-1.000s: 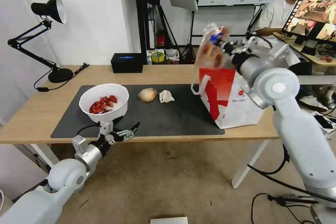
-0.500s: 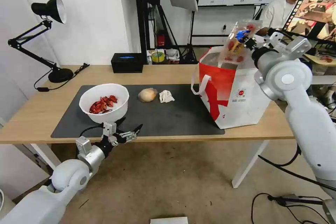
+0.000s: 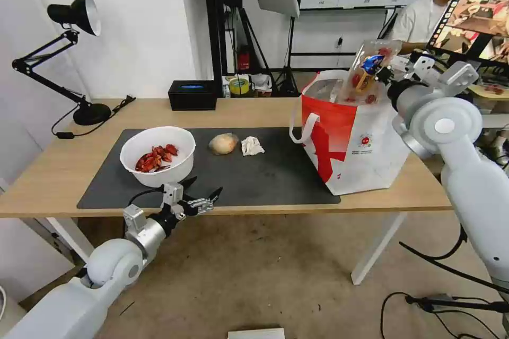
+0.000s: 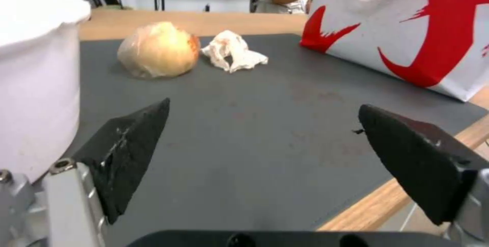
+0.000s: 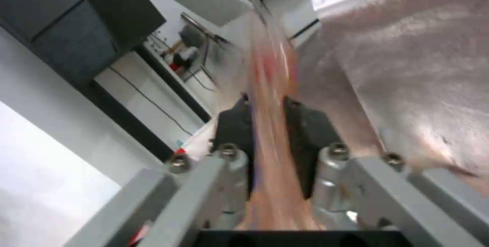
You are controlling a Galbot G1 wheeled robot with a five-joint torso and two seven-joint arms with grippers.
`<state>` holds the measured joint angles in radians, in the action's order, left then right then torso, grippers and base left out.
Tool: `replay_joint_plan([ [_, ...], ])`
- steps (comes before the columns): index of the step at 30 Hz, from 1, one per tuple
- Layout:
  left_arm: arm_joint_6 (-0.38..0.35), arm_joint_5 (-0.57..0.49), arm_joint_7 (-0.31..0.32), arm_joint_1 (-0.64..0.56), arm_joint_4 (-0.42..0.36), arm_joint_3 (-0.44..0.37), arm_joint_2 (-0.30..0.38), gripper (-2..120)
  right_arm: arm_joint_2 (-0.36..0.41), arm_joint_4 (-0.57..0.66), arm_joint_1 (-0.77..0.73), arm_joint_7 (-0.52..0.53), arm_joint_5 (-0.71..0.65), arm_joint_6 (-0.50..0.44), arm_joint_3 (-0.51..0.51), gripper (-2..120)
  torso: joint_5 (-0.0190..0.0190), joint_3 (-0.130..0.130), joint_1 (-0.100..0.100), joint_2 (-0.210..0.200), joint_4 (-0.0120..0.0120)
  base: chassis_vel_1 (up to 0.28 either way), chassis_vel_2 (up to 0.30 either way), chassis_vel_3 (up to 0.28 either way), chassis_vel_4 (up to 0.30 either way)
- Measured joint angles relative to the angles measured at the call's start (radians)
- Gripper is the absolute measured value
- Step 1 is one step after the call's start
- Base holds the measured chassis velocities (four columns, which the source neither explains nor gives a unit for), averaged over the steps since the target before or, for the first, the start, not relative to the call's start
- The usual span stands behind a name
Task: Pick up the trash from the table and place it into the takeout bag.
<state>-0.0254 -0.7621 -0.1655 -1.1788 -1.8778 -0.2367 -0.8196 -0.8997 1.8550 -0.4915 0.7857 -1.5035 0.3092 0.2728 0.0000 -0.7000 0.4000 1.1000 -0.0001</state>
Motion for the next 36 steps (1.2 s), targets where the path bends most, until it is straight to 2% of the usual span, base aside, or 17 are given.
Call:
replay_joint_plan([
  [1, 0.001, 0.002, -0.003, 0.001, 0.000, 0.002, 0.003, 100, -0.002, 0.005, -0.003, 0.011, -0.008, 0.001, 0.000, 25, 0.0001, 0.000, 0.000, 0.000, 0.0000, 0.000, 0.000, 0.000, 0.000],
  [2, 0.001, 0.002, -0.003, 0.001, 0.000, 0.002, 0.003, 100, -0.002, 0.005, -0.003, 0.011, -0.008, 0.001, 0.000, 25, 0.0001, 0.000, 0.000, 0.000, 0.0000, 0.000, 0.000, 0.000, 0.000],
  [5, 0.002, 0.001, -0.004, 0.009, -0.001, 0.003, 0.013, 100, -0.006, 0.012, -0.016, 0.024, -0.019, 0.005, 0.003, 39, 0.0000, 0.000, 0.000, 0.000, 0.0001, 0.000, 0.000, 0.000, 0.000],
  [6, 0.002, 0.001, -0.004, 0.009, -0.001, 0.003, 0.013, 100, -0.006, 0.012, -0.016, 0.024, -0.019, 0.005, 0.003, 39, 0.0000, 0.000, 0.000, 0.000, 0.0001, 0.000, 0.000, 0.000, 0.000],
  [9, 0.002, -0.002, -0.004, 0.009, -0.001, -0.002, 0.021, 100, -0.009, 0.015, -0.023, 0.024, -0.024, 0.009, 0.006, 52, 0.0000, 0.000, 0.000, 0.000, 0.0000, 0.000, 0.000, 0.000, 0.000],
  [10, 0.002, -0.002, -0.004, 0.009, -0.001, -0.002, 0.021, 100, -0.009, 0.015, -0.023, 0.024, -0.024, 0.009, 0.006, 52, 0.0000, 0.000, 0.000, 0.000, 0.0000, 0.000, 0.000, 0.000, 0.000],
  [11, 0.002, -0.003, -0.004, 0.007, -0.003, -0.005, 0.024, 100, -0.008, 0.017, -0.025, 0.024, -0.027, 0.011, 0.008, 61, 0.0000, 0.000, 0.000, 0.000, 0.0002, 0.000, 0.000, 0.000, 0.000],
  [12, 0.002, -0.003, -0.004, 0.007, -0.003, -0.005, 0.024, 100, -0.008, 0.017, -0.025, 0.024, -0.027, 0.011, 0.008, 61, 0.0000, 0.000, 0.000, 0.000, 0.0002, 0.000, 0.000, 0.000, 0.000],
  [19, 0.003, -0.009, -0.004, 0.004, -0.011, -0.010, 0.023, 100, 0.000, 0.030, -0.025, 0.016, -0.036, 0.016, 0.009, 91, 0.0000, 0.000, 0.000, 0.000, 0.0000, 0.000, 0.000, 0.000, 0.000],
  [24, 0.003, -0.009, -0.004, 0.000, -0.014, -0.013, 0.021, 100, 0.007, 0.041, -0.026, -0.016, -0.036, 0.014, 0.009, 99, 0.0000, 0.000, 0.000, 0.000, 0.0002, 0.000, 0.000, 0.000, 0.000],
  [29, -0.008, -0.021, -0.003, -0.008, -0.027, -0.022, 0.024, 100, 0.043, 0.104, -0.059, -0.137, 0.010, 0.001, 0.021, 100, 0.0000, 0.000, 0.000, 0.000, 0.0001, 0.000, 0.000, 0.000, 0.000],
  [33, -0.009, -0.026, -0.002, -0.012, -0.030, -0.034, 0.027, 100, 0.062, 0.140, -0.084, -0.188, 0.018, 0.004, 0.027, 100, 0.0000, 0.000, 0.000, 0.000, 0.0001, 0.000, 0.000, 0.000, 0.000],
  [36, -0.008, -0.027, 0.001, -0.024, -0.033, -0.051, 0.026, 100, 0.092, 0.191, -0.156, -0.284, 0.089, 0.018, 0.026, 100, 0.0000, 0.000, 0.000, 0.000, 0.0001, 0.000, 0.000, 0.000, 0.000],
])
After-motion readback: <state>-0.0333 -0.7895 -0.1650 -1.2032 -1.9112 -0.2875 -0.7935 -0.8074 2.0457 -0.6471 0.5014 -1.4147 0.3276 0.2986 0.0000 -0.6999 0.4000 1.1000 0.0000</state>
